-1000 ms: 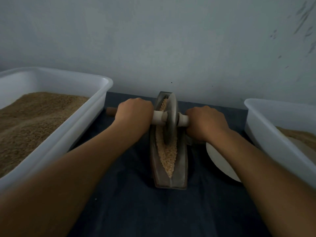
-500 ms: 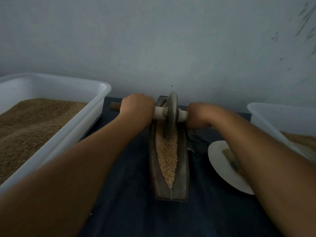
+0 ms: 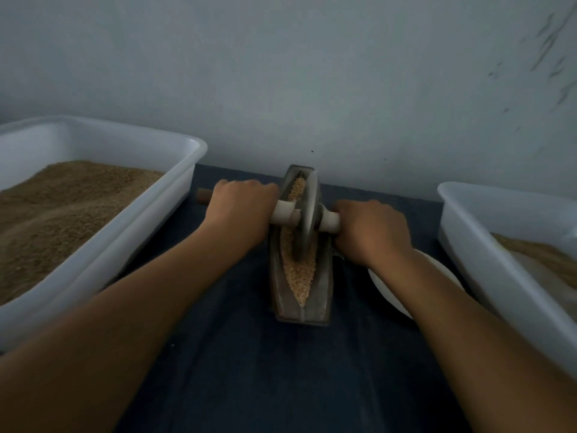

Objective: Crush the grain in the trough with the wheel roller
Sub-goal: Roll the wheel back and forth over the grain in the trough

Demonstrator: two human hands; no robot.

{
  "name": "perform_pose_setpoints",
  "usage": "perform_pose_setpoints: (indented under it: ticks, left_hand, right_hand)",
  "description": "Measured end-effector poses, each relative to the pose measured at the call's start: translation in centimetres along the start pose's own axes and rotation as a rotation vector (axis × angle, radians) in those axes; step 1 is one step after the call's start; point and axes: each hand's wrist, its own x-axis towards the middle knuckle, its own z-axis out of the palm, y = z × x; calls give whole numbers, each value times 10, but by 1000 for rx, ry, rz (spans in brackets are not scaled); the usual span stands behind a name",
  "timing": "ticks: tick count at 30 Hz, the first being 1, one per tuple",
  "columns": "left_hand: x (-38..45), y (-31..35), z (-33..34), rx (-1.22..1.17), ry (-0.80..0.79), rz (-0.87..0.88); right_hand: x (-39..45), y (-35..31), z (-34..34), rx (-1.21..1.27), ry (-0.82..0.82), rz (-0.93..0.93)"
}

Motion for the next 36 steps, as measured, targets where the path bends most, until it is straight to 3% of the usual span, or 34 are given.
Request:
perform_pose_setpoints:
  ticks: [13, 19, 29, 36]
  left_hand:
    - [-44, 8, -12, 75, 89, 33]
    - [-19, -2, -9, -6, -44, 22]
    - [40, -5, -7, -87, -238, -38]
    - [65, -3, -8, -17, -292, -31]
  right_hand:
    - [-48, -5, -8, 75, 124, -93]
    - [-21, -4, -2, 16, 105, -81]
    - [45, 5, 8, 59, -59, -6]
    - [76, 13, 7, 59, -282, -15]
